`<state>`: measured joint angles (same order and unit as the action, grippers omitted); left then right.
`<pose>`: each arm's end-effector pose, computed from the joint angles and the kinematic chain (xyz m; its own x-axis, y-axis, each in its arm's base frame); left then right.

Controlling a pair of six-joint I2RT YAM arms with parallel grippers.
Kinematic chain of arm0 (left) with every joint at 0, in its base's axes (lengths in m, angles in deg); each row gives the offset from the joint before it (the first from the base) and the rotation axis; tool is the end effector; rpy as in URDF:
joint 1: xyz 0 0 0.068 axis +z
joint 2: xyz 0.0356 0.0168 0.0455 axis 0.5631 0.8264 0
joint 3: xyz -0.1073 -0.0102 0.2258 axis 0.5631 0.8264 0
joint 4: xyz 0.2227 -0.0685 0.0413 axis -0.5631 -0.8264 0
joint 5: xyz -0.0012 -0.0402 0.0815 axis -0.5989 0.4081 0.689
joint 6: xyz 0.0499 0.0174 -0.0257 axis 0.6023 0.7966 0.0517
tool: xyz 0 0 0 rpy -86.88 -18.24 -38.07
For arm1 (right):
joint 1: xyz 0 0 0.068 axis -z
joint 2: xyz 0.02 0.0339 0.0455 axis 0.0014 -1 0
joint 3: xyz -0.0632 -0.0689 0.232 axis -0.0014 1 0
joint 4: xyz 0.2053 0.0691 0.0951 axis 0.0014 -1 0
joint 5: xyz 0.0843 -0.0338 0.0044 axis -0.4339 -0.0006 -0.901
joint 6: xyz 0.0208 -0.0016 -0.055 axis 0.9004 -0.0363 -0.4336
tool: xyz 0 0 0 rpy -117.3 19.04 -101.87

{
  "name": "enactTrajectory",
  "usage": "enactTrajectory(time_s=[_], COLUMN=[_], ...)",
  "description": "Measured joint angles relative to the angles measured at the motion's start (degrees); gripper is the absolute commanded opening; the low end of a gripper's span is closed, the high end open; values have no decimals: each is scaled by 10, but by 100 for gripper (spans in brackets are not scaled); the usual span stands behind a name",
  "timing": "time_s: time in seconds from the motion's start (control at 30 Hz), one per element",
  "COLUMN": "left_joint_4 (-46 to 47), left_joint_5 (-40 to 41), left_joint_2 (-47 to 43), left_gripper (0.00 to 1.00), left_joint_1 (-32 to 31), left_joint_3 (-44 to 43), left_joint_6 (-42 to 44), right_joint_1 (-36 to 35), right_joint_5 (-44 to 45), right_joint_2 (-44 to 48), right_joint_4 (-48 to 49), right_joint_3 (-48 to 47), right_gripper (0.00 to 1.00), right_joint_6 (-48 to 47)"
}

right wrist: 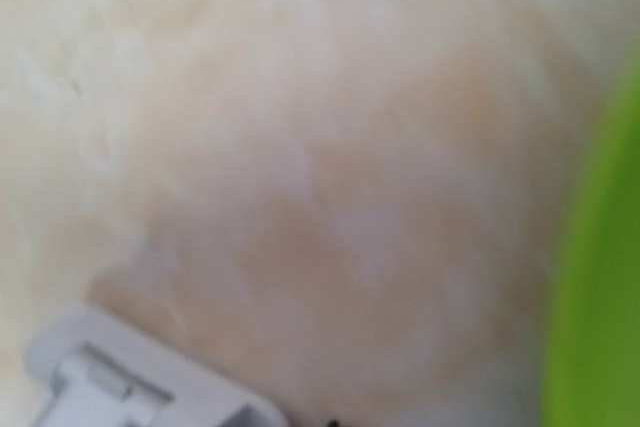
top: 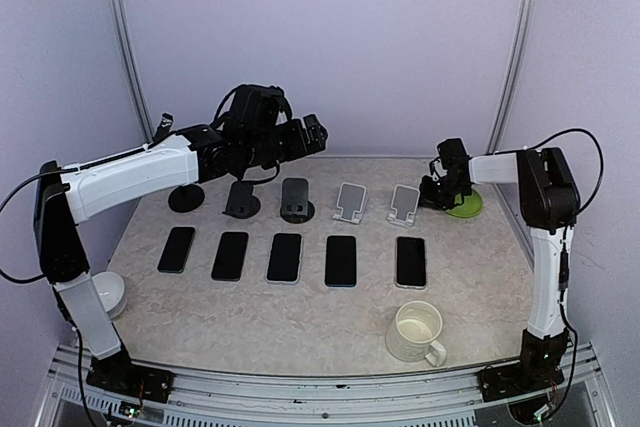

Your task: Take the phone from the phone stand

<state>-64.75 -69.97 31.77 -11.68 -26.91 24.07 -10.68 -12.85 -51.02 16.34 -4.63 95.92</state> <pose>0.2860 -0.2789 0.3262 -0.5322 -0.2979 -0.7925 0.2395 0.8448 -0.4784 0.4272 0.0892 0.1297 -0.8510 0.3106 -0.4234 0.1315 0.9066 0.4009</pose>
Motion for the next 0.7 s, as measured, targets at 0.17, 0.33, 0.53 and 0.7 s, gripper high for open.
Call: enactTrajectory(time_s=[0.17, 0.33, 0.53, 0.7], left_joint_4=[-3, -28, -56, -70], left_joint_5=[-23, -49, -74, -85], left_joint_2=[0, 2, 10, 13], left_gripper=[99, 99, 99, 99], left_joint_1=[14, 35, 68, 77], left_joint_3=[10, 3, -26, -33], left_joint_6=[8, 24, 45, 63], right_joint_1=[0, 0, 0, 5], right_joint_5=[-28, -41, -33, -18], right_joint_2=[-43, -67, -67, -30], right_joint_4=[5, 4, -27, -74], right_joint_3=[-60, -97, -146, -160], right_gripper=[3, 6, 21, 48], right_joint_6=[-25, -48, -74, -103])
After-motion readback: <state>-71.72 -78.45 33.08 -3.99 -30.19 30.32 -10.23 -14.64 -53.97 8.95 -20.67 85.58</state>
